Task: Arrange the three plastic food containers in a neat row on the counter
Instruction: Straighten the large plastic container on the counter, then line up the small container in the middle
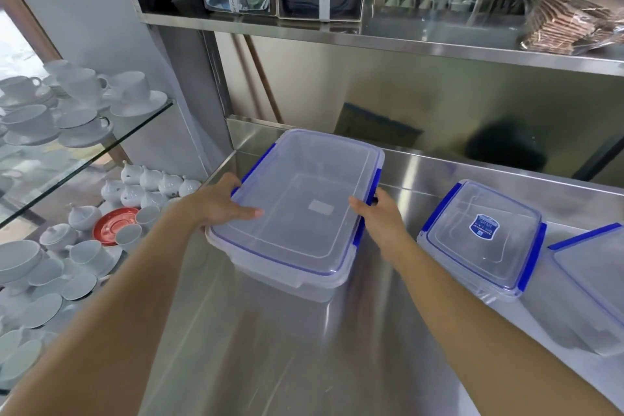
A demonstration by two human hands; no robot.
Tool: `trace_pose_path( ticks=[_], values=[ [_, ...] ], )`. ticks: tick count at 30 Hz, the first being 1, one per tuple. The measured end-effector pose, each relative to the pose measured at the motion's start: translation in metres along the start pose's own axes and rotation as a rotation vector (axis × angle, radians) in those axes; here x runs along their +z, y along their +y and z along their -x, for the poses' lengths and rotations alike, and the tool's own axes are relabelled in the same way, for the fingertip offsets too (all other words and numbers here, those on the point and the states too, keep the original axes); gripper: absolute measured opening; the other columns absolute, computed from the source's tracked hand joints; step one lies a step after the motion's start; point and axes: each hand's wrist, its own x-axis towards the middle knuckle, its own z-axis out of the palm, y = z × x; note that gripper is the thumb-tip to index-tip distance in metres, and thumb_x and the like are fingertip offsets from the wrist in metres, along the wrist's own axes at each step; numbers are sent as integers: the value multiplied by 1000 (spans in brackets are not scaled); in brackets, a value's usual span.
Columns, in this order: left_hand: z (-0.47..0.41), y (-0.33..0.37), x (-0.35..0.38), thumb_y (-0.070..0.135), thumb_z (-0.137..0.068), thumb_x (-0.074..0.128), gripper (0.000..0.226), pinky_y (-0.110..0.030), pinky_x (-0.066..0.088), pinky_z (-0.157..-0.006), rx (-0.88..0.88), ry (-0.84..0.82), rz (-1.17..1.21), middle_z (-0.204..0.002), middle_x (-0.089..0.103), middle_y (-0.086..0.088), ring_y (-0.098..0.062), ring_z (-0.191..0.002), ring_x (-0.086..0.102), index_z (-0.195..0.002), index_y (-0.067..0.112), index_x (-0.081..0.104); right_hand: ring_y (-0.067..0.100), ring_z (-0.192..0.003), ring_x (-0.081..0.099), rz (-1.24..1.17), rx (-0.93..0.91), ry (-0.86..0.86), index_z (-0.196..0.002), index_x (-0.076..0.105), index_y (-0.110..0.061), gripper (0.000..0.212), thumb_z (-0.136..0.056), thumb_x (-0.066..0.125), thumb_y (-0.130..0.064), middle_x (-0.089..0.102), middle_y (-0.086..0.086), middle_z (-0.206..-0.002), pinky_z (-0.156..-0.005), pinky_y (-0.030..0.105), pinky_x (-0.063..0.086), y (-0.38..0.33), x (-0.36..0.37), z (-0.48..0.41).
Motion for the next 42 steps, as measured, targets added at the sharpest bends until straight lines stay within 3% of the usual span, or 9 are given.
trace_pose_path(
  ticks=[3, 12, 16, 19, 22, 27, 33, 39, 42],
  values=[
    [6, 3, 4, 54, -78, 64, 76, -47, 52, -93, 4, -48, 32, -135, 44, 1, -27, -109, 51, -141, 37, 25, 17, -98, 55, 75, -9, -28, -128, 47, -15, 43, -87, 60, -22, 58, 6, -125, -88, 35, 48, -9, -5, -10],
    [5, 2, 6, 55, -78, 63, 82, -44, 49, -95, 9, -53, 56, -144, 41, -2, -25, -107, 49, -145, 35, 20, 23, -114, 57, 174, -61, -28, -129, 43, -16, 46, -88, 58, -29, 55, 5, -131, -96, 41, 48, -8, -8, -4],
    [11, 12, 5, 51, -80, 64, 73, -40, 46, -93, -39, -53, -7, -138, 48, -5, -29, -113, 51, -141, 27, 32, 24, -127, 48, 319, -130, 57, -136, 37, -16, 55, -89, 51, -41, 45, 4, -142, -100, 39, 43, -4, -19, 7],
    [16, 40, 6, 43, -84, 60, 52, -41, 42, -93, 57, 232, -193, -130, 52, -18, -36, -115, 50, -124, 11, 51, 26, -124, 48, 478, -222, 259, -131, 45, -10, 47, -90, 52, -33, 48, 10, -138, -101, 36, 41, -2, -40, 14],
    [32, 93, 18, 32, -88, 58, 41, -42, 45, -95, 298, 452, -3, -123, 61, -15, -35, -112, 57, -121, 8, 56, 28, -113, 52, 555, -291, 476, -119, 55, -6, 34, -90, 51, -24, 55, 13, -124, -95, 36, 42, 5, -68, 24],
    [74, 189, 74, 26, -89, 59, 25, -38, 51, -85, 594, 256, 392, -86, 62, -2, -26, -90, 61, -107, 9, 62, 37, -106, 52, 607, -217, 785, -113, 58, 1, 33, -86, 57, -18, 57, 23, -117, -91, 43, 39, 26, -111, 39],
    [63, 225, 160, 26, -90, 57, 44, -40, 43, -101, 555, 133, 267, -135, 48, -10, -28, -122, 50, -130, 13, 44, 43, -109, 48, 492, 0, 851, -114, 53, 6, 47, -80, 64, -25, 52, 28, -117, -94, 45, 37, 56, -144, 50],
    [44, 219, 201, 26, -91, 56, 69, -46, 35, -111, 375, -39, 298, -154, 25, -10, -32, -138, 33, -147, 20, 18, 37, -107, 58, 231, 107, 619, -118, 46, -2, 52, -83, 62, -36, 61, 18, -117, -90, 41, 46, 79, -161, 53],
    [44, 213, 207, 27, -91, 57, 69, -40, 39, -106, 331, -127, 467, -151, 33, -6, -27, -135, 39, -148, 23, 18, 35, -107, 58, 228, 63, 526, -120, 48, -4, 49, -82, 63, -31, 60, 18, -121, -91, 41, 48, 84, -166, 46]
  ],
)
